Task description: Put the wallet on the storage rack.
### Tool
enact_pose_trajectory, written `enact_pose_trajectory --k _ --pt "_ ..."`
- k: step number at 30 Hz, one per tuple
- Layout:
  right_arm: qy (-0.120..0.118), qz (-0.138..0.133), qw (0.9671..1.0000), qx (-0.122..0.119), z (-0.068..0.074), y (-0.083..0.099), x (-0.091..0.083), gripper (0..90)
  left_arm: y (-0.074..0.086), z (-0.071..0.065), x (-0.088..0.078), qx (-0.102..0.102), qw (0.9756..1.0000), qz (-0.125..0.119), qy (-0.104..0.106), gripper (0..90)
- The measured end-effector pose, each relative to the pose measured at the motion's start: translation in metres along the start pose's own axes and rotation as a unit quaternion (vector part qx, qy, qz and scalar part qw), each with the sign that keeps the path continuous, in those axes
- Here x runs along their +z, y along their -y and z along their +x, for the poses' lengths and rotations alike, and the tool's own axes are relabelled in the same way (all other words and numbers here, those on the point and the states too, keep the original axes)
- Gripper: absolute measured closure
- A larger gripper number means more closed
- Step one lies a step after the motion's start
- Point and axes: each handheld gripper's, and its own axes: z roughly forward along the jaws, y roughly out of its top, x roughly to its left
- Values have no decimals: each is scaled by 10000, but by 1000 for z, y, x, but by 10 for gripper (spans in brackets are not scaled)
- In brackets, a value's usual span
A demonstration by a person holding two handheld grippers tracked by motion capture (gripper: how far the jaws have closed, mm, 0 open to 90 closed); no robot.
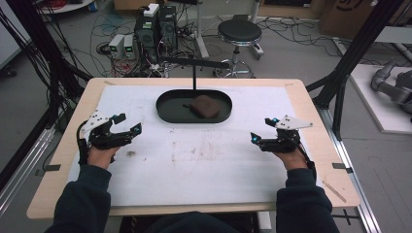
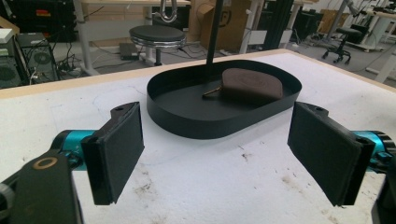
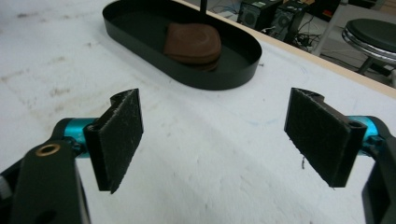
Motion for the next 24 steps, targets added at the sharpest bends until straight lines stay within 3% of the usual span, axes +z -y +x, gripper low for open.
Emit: enact_pose_trajectory --k 5,14,24 --pt "80 -11 10000 17 0 2 -6 196 0 -3 0 123 9999 65 18 183" --pt "103 137 9998 -37 5 2 -2 197 2 -11 2 265 9995 141 109 188" --pt "119 179 9998 58 1 5 0 197 4 -10 3 262 9995 186 72 190"
